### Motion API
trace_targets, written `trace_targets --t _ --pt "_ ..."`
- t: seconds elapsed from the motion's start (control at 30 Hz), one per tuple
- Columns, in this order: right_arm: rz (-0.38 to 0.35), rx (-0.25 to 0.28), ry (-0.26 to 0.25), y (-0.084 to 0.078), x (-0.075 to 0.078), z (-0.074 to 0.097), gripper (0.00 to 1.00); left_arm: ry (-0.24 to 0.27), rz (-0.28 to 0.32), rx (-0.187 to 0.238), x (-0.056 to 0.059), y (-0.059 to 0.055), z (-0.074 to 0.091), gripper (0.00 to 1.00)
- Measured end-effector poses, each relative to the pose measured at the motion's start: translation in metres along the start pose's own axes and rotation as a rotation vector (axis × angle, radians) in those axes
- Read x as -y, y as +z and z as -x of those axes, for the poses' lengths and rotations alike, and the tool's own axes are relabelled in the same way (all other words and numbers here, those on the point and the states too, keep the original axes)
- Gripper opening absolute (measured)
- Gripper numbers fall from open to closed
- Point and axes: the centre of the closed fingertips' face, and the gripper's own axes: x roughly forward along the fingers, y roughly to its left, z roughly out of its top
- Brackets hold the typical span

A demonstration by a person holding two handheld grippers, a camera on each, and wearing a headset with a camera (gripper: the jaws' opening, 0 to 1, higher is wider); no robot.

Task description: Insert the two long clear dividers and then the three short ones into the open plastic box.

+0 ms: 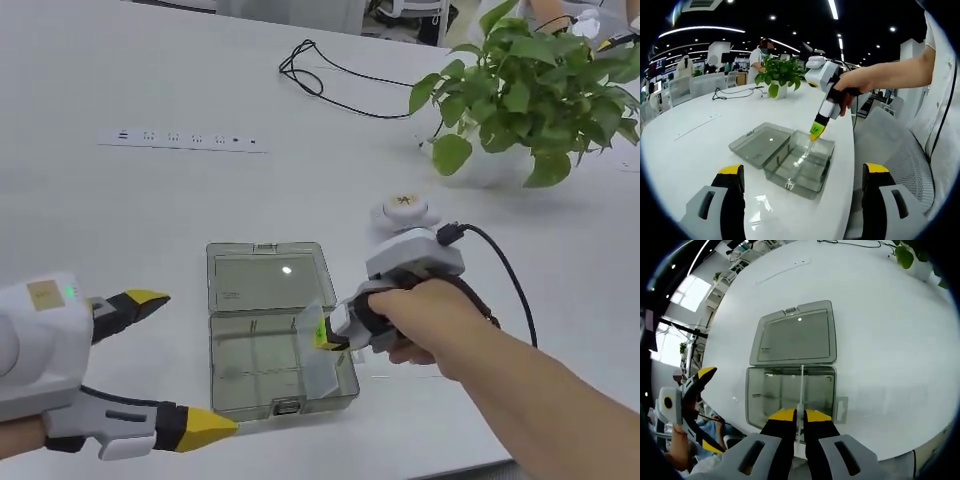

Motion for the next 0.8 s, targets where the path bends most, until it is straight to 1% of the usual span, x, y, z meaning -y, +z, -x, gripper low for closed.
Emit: trace_targets --t 0.13,0.2,0.27,0.33,0.4,0.47,0.8 --pt "-0.003 0.001 0.001 0.0008 0.0002 0.0014 0.06 0.001 0.002 0.000 -0.0002 -0.0004 0.0006 1.00" --pt "0.013 0.001 -0.018 0.0016 0.0036 0.0019 0.06 0.000 0.002 0.000 -0.0001 -0.0006 0.0005 1.00" --pt "0.008 -0.001 -0.008 0.0020 0.0018 0.0017 0.06 0.001 0.005 -0.003 -0.0004 -0.0018 0.0003 1.00" --pt "0.015 -0.004 -0.022 0.0020 0.0026 -0.0002 0.06 -0.001 0.008 -0.001 0.0000 -0.0019 -0.0005 1.00" --pt "0.006 -0.010 -0.008 0.0003 0.0000 -0.0013 0.06 -0.001 0.008 -0.003 0.0000 -0.0023 -0.0010 1.00" --pt "0.008 -0.009 -0.012 0.0004 0.0010 -0.0010 0.06 -0.002 0.011 0.000 0.0003 -0.0014 -0.0012 1.00" --pt "-0.004 -0.009 0.000 0.0019 -0.0015 -0.0005 0.06 -0.001 0.015 0.005 -0.0006 -0.0009 -0.0009 1.00"
